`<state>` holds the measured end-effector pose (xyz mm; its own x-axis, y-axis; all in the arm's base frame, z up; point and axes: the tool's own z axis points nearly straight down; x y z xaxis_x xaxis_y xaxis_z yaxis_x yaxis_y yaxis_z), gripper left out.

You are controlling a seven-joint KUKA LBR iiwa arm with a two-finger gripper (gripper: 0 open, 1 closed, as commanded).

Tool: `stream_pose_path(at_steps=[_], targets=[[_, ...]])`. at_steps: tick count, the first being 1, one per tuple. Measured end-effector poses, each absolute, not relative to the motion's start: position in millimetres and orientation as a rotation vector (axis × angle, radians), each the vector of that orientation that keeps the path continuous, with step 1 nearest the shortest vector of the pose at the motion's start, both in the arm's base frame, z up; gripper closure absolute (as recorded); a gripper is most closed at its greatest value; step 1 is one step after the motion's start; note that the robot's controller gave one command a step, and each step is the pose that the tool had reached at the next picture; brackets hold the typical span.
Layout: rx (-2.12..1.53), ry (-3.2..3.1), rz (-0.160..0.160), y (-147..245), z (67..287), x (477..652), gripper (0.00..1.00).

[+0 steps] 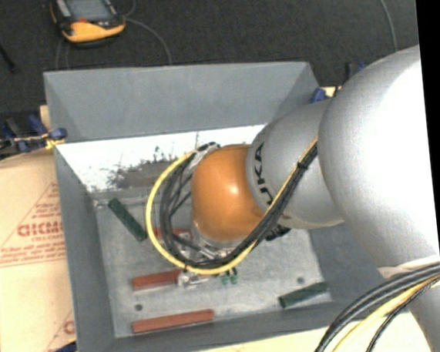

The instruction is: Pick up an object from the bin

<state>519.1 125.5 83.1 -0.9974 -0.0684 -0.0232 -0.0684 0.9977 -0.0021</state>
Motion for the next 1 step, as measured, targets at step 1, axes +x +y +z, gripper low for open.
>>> stream_pose_path(at_steps=[1], targets=[[-0.311,3.125,-0.001,128.6,239.7,513.8,1.00]])
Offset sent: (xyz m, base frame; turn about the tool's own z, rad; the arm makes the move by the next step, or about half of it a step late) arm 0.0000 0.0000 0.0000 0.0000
